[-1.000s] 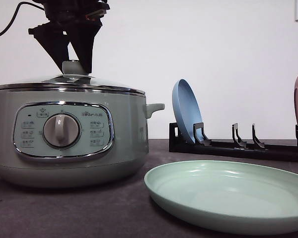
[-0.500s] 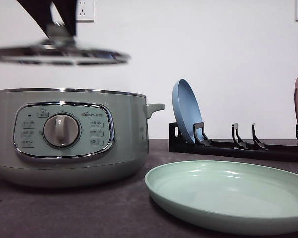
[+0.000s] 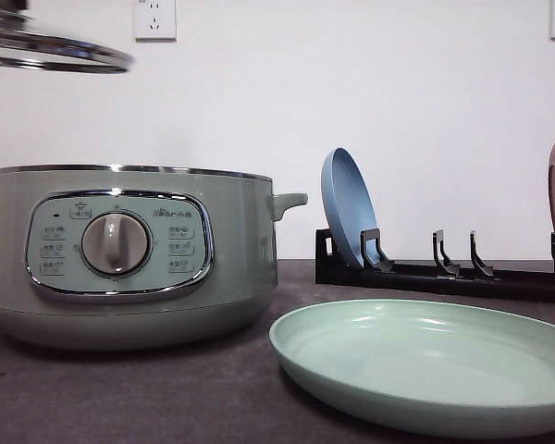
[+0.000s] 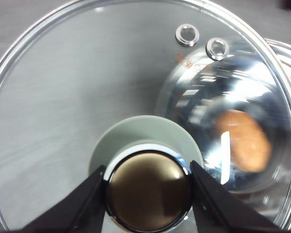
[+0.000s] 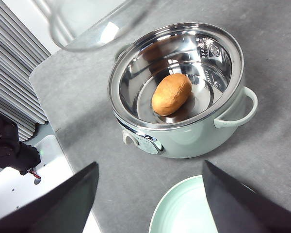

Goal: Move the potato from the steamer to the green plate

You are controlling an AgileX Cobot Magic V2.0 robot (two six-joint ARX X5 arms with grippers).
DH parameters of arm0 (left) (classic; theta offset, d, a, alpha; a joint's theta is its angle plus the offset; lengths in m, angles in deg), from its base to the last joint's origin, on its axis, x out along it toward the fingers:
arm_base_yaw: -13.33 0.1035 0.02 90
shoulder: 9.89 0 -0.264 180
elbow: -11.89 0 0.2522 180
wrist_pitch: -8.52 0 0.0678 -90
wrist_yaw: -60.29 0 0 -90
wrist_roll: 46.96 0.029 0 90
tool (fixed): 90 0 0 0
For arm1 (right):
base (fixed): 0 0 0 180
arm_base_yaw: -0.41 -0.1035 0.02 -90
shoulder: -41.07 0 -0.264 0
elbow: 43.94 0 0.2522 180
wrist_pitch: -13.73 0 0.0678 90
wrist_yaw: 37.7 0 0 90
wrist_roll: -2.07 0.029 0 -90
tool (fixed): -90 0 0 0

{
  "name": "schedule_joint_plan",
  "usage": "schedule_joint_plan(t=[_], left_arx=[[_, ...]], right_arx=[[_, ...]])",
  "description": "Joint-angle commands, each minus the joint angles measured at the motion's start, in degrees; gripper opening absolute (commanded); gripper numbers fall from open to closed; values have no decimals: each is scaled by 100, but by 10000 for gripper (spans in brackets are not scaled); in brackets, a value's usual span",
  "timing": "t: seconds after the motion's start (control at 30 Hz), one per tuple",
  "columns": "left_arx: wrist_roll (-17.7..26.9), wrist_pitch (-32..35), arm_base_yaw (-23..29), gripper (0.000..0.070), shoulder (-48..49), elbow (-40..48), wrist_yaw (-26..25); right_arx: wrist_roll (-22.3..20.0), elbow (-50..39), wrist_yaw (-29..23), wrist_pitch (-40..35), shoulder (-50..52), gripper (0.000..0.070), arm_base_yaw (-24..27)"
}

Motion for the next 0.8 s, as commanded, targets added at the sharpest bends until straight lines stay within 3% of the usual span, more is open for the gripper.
schedule_joint_plan(t=[0.0,0.5,0.6,0.77], left_arx=[[-55,6,101,1,16,-234,41],[-55,-42,1058,1,16,-234,134],[-55,-22,1079,0,16,-234,121],[-55,-13,1079,1,16,-234,119]], right_arx=[[87,77,-85,-59,-52,421,-35],[297,79,-146,-107,-148,422,-93],[388,85,-146,-160,-368,433,-281],[528,446,-392,-320,-1082,509,-779]])
